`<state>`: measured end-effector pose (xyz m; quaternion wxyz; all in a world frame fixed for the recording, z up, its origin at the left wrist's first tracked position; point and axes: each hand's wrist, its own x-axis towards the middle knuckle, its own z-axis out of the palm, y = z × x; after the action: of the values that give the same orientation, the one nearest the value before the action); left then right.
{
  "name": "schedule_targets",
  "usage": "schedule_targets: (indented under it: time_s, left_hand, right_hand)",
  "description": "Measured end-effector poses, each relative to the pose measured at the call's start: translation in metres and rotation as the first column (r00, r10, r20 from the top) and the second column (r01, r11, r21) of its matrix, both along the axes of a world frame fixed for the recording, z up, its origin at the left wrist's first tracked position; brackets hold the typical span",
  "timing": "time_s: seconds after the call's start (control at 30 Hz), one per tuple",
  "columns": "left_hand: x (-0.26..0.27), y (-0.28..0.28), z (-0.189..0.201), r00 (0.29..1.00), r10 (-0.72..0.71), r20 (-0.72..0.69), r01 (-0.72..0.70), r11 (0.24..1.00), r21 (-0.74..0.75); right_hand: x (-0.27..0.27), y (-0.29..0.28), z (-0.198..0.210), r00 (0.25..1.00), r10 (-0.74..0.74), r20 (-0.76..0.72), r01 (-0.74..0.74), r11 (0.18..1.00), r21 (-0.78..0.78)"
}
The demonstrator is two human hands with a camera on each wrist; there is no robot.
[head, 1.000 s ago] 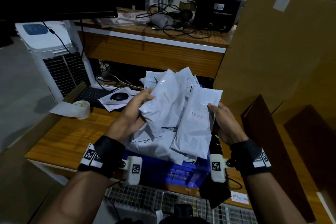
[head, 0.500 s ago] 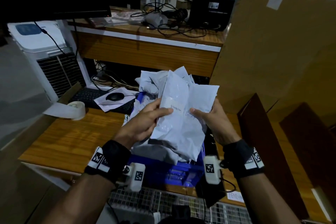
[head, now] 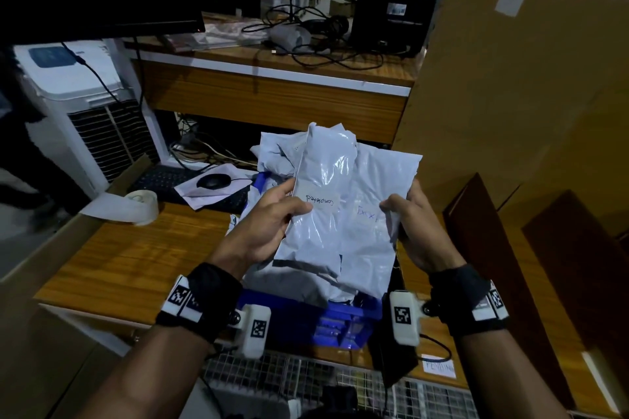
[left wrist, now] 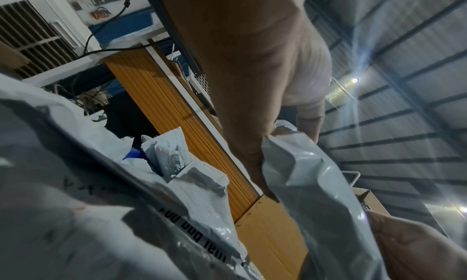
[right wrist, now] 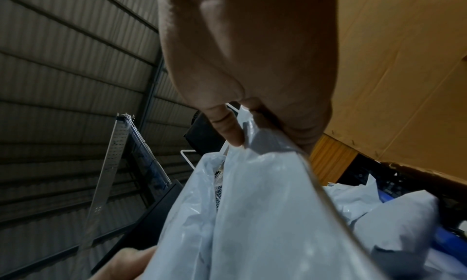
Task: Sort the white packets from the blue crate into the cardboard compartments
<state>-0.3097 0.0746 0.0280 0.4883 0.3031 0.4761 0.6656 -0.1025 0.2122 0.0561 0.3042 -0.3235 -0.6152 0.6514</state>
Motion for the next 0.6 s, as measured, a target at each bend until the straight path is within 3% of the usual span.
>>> schedule_targets:
  time_s: [0.23,0.4,0.6]
  left_hand:
    - [0.015,-0.003,0.009,1.0,-0.011,0.0,0.011,1.0,0.007]
    - [0.036,-0.005,0.02,0.999,-0.047,0.001,0.047,0.999,0.029]
    - [0.078,0.0,0.027,0.981,-0.099,-0.169,0.108,0.993,0.049]
  right_hand:
    - [0.018,-0.001,0.006,1.0,0.015,0.012,-0.016,0.999,0.04]
    - [0.043,-0.005,0.012,0.998,-0.016,-0.057,0.017,1.0,0.014]
    - [0.086,-0.011,0.008,0.987,-0.128,-0.101,0.135,0.989,0.068]
